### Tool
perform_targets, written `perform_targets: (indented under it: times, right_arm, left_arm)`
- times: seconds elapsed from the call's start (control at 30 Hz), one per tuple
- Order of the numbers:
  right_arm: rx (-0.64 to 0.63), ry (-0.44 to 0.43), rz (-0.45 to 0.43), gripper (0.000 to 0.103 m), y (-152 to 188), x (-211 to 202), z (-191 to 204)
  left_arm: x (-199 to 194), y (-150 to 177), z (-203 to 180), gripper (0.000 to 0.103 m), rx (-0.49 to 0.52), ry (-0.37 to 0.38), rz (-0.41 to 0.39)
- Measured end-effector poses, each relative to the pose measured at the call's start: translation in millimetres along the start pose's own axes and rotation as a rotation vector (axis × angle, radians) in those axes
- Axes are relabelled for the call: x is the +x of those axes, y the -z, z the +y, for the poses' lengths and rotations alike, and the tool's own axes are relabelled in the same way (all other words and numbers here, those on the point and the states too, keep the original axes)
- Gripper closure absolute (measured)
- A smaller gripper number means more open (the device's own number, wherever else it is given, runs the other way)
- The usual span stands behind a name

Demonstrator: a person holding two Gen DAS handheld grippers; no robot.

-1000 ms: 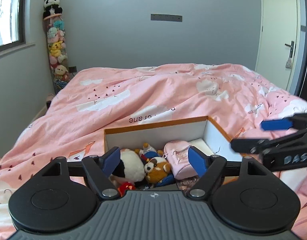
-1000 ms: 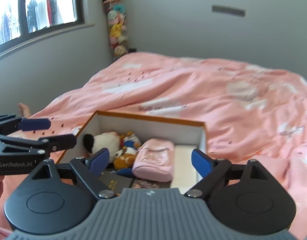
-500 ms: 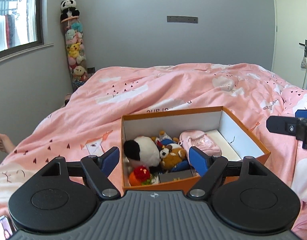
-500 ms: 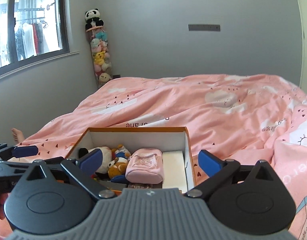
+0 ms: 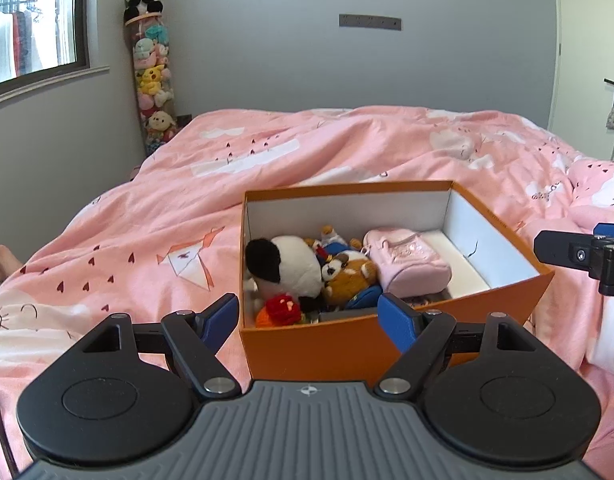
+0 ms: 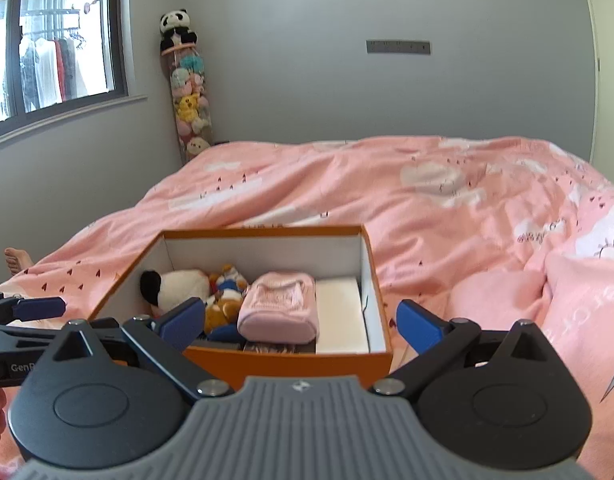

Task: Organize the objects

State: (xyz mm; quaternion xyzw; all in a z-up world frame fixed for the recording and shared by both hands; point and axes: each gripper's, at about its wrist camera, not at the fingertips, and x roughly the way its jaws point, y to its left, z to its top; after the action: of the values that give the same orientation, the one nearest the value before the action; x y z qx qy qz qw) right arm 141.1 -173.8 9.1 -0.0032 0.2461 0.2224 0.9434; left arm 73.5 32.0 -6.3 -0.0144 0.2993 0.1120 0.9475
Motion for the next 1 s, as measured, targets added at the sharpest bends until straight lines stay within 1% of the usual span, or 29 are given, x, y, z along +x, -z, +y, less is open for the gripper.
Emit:
perform_targets:
  times: [0.17,0.3,0.7,1.0]
  right_arm:
    - [-0.021,-0.006,0.016,0.001,4.1,4.4,3.6]
    - [-0.027,-0.004,0.017,0.001,5.2,4.2,4.4]
    - [-0.034,-0.029,0.037,0.001,8.5,5.9,6.0]
    - [-0.034,-0.030,0.045,0.001,8.5,6.5,6.5]
  left_arm:
    - [1.8,2.5,-3.3,0.011,0.012,0.014,0.010]
    - [2.7,2.5,-1.6,0.011,-0.002,0.026,0.020]
    - [3.3,3.2,-1.8,0.011,0.003,0.023,0.034]
    - [4.3,2.9,-2.3,0.011,0.002,0.035,0.038]
